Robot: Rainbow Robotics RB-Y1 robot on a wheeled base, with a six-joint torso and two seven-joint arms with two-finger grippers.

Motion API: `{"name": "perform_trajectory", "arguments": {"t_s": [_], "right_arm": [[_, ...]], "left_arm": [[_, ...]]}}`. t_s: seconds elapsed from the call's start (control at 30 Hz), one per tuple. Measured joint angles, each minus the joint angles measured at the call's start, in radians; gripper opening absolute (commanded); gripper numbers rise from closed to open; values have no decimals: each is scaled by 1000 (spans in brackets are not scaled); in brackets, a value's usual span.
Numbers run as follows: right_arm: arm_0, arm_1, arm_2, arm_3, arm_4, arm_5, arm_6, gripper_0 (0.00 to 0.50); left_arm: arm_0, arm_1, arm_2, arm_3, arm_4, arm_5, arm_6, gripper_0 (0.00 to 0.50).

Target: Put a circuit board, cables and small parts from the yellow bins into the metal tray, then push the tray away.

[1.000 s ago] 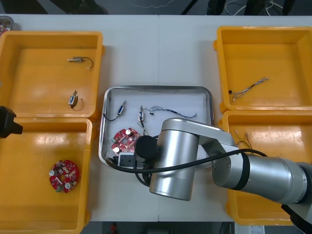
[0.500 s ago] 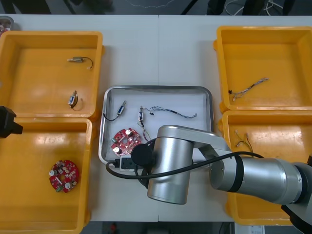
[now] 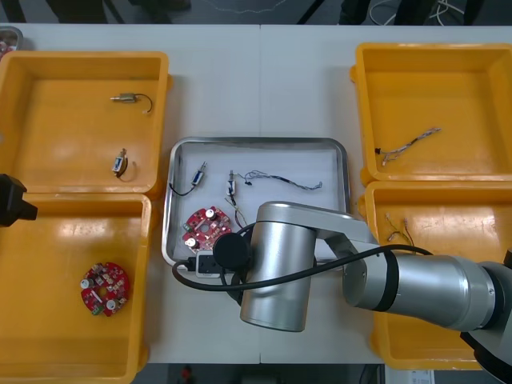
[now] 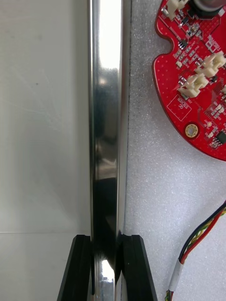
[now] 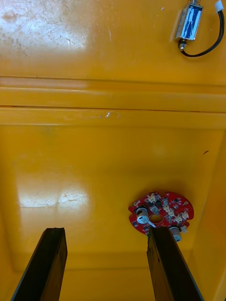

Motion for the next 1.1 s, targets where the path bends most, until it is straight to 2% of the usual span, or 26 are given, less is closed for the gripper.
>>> {"name": "perform_trajectory", "arguments": {"t_s": [0.3,0.53,0.83,1.1], "right_arm": [[-29,0,0,1,-13,2,0,0],[-73,-2,0,5,-17,2,0,0],[-119,-47,0,6,-18,-33,0,0],[-160,-55,0,32,-18,-47,0,0]], "left_arm": [[0,0,0,0,0,0,0,500],[0,0,0,0,0,0,0,500],[0,0,0,0,0,0,0,500],[0,0,0,0,0,0,0,500]]}}
